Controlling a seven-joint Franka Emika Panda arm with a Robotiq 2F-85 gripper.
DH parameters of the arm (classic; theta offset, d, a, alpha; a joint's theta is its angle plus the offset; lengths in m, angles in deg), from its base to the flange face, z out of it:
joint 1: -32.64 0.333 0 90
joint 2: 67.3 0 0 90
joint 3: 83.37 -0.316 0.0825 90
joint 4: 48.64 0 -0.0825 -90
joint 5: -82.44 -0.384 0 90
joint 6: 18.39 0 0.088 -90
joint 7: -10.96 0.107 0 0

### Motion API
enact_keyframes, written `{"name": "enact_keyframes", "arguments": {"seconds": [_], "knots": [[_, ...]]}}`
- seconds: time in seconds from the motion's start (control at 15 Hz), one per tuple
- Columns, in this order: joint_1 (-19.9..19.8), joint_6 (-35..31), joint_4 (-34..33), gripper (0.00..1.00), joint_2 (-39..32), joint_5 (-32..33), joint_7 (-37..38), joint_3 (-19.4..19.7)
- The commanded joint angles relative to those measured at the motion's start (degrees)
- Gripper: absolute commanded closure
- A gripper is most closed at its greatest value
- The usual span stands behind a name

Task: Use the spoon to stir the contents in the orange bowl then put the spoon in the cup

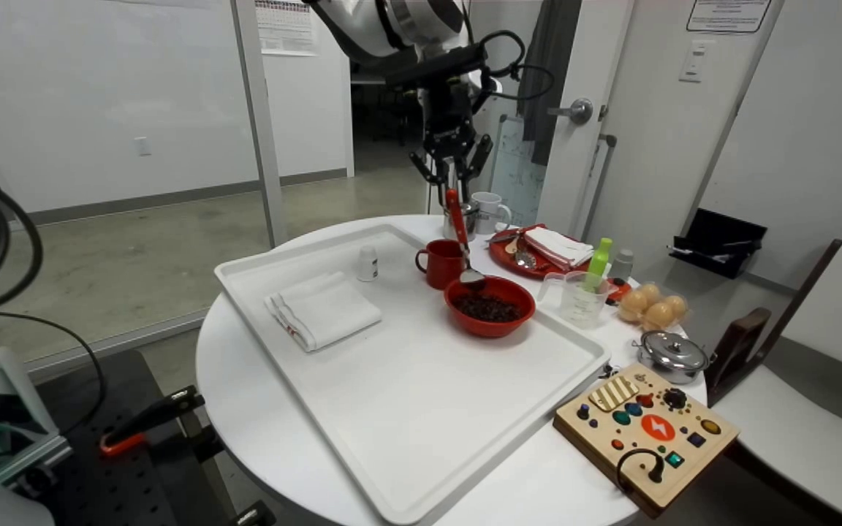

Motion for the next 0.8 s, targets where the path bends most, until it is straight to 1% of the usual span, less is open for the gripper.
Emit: {"name": "enact_keyframes", "arguments": {"seconds": [0.0, 0.4, 0.73], "knots": [[0.83, 2.24, -5.90, 0.88, -3.29, 0.49, 0.83, 1.36], [0.66, 2.71, -10.81, 0.88, -9.35, -0.45, 0.09, 2.08], [0.47, 3.21, -16.53, 0.88, -14.99, -0.90, -0.38, 3.20]]}}
